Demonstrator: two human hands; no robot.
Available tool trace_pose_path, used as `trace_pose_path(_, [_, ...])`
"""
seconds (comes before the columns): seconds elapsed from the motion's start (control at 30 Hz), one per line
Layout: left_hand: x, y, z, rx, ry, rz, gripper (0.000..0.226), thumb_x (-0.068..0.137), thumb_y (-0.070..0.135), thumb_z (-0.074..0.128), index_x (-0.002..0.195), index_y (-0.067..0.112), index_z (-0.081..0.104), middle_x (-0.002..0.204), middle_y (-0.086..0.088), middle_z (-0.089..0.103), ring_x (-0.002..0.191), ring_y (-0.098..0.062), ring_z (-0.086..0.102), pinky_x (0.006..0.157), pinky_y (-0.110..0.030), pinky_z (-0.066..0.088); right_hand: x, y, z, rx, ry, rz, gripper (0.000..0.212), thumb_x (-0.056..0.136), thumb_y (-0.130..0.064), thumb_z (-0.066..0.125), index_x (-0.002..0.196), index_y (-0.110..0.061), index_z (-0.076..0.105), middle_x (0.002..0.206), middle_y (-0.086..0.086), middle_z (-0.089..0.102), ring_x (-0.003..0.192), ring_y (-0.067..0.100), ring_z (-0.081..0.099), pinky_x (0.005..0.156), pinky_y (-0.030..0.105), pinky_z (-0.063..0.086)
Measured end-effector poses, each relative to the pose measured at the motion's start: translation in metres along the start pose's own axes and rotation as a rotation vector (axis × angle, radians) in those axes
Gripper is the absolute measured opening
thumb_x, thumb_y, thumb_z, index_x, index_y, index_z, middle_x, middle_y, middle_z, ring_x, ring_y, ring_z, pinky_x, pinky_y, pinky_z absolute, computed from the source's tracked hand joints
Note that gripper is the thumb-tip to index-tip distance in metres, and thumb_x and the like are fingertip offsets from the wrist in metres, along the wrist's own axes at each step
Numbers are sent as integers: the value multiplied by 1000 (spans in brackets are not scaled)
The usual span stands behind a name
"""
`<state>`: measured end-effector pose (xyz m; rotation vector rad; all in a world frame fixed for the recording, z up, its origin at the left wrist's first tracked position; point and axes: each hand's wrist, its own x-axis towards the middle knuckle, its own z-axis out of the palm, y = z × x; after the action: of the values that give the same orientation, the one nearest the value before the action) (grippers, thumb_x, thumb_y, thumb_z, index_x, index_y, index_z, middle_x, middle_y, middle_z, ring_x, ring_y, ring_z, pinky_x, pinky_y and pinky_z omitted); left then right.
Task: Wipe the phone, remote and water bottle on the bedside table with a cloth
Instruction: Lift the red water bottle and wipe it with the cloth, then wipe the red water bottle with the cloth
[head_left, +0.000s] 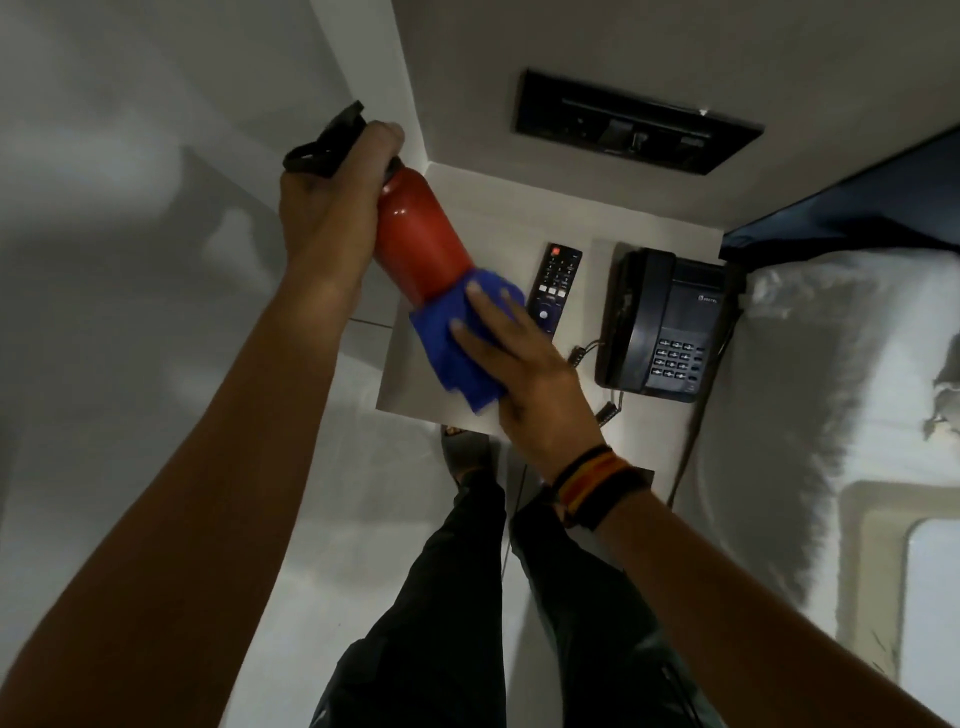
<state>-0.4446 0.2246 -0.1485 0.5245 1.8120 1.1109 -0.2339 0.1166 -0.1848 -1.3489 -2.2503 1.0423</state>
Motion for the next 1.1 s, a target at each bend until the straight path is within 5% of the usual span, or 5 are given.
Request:
trace_pose_path(0.23, [-3,-37,18,38,71,54,37,75,50,89,103,35,69,96,16,81,91,0,79,87,-27,67,-101,40,9,361,-114,613,75,69,19,40,120,-27,71,140,-13,57,132,10,49,117,41,38])
trace_pose_path(0.63, [-30,-125,59,244,-121,270,64,77,38,90,135,16,73,107,33,76,106,18,71,93,-8,58,-123,35,-30,688,260,724,68,76,35,37,109,-13,71,128,8,67,128,18,58,115,44,41])
trace_pose_path(0.8, [-48,-128,44,299,-179,176,72,73,44,94,137,30,66,109,43,71,107,27,64,88,-1,52,-115,14,-61,911,462,826,45,90,15,48,105,-22,69,107,-9,73,98,3,69,81,23,59])
trace_pose_path(1.0, [-134,-86,31,560,-42,-131,63,92,38,83,143,10,60,138,-19,72,128,-38,68,102,-39,52,-115,-13,-126,1062,619,956,15,88,-4,61,101,-7,67,102,16,74,93,33,69,78,43,58])
trace_pose_path(1.1, [-191,-24,58,524,-329,-255,52,102,61,60,108,12,77,120,-24,78,108,-38,75,90,-43,58,-130,-28,-169,1182,590,915,15,87,-2,60,97,-4,72,92,18,76,85,33,71,73,39,59])
